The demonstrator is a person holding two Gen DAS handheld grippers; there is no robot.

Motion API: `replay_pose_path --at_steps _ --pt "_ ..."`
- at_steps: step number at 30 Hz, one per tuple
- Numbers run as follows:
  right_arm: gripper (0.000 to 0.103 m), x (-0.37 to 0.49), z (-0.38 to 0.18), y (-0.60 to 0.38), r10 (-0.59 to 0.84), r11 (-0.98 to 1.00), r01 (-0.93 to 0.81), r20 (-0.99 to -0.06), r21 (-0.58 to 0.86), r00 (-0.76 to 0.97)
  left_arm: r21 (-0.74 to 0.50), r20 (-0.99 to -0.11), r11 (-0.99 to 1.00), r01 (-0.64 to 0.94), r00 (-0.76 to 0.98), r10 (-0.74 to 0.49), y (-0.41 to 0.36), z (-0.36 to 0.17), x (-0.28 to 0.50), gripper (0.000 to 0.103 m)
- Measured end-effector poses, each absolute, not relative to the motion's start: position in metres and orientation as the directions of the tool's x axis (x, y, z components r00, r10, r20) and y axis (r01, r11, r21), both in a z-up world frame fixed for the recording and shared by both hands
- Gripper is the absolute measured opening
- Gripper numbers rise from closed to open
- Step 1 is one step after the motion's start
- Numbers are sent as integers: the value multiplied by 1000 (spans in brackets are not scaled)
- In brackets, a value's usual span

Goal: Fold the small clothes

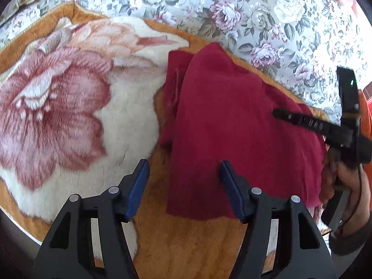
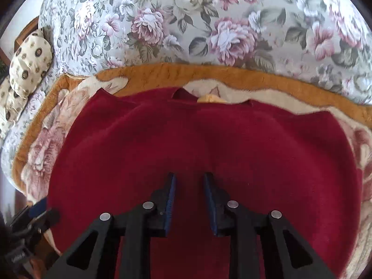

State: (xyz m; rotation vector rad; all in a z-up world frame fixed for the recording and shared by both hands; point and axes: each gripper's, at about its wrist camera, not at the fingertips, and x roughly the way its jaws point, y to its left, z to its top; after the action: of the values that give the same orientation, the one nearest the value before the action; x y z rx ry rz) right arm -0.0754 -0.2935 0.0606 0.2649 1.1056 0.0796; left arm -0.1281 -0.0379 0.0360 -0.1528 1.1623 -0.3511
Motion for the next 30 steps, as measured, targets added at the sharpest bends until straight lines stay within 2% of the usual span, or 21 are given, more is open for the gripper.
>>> replay_pose_path --at_steps 2,6,9,14,15,16,17,21,26,27,28,29,30 --pt "24 -68 78 -280 286 942 19 -834 334 473 -342 -862 925 163 337 -378 -29 29 -132 63" --pt "26 -42 100 -238 325 936 -45 -810 348 488 -385 -846 912 141 341 -410 -23 29 -134 63" --pt "26 -16 97 -212 384 914 -69 -799 400 463 -398 -838 908 133 350 -419 -20 30 -138 63" --pt "26 24 68 -177 378 919 -39 -849 393 370 -422 -822 899 118 368 -434 -10 30 -145 63" --pt "25 25 65 -174 368 924 -42 -851 381 374 -421 -822 899 123 368 -435 -11 29 -146 63" --pt "20 24 68 -171 349 932 -56 -847 357 402 -422 -819 897 128 371 -438 -11 29 -147 63" --pt "5 21 74 -168 328 941 -77 -838 328 436 -427 -815 895 128 374 -442 -10 29 -148 63" --pt "4 15 88 -160 326 945 -137 -816 297 478 -452 -804 885 116 376 -460 -6 28 -153 63" --pt "5 26 66 -145 284 957 -175 -878 233 385 -476 -792 873 109 378 -479 -4 29 -157 64" --pt "11 23 71 -146 282 957 -180 -875 227 393 -479 -788 872 106 387 -479 0 30 -158 65" --pt "21 20 78 -147 286 956 -179 -870 231 402 -485 -782 869 99 395 -482 2 30 -160 72" --pt "50 18 83 -148 294 954 -177 -866 241 404 -503 -772 859 91 399 -494 4 29 -161 76" --pt "70 17 87 -148 295 954 -172 -870 245 395 -525 -762 847 82 398 -510 5 28 -163 76"
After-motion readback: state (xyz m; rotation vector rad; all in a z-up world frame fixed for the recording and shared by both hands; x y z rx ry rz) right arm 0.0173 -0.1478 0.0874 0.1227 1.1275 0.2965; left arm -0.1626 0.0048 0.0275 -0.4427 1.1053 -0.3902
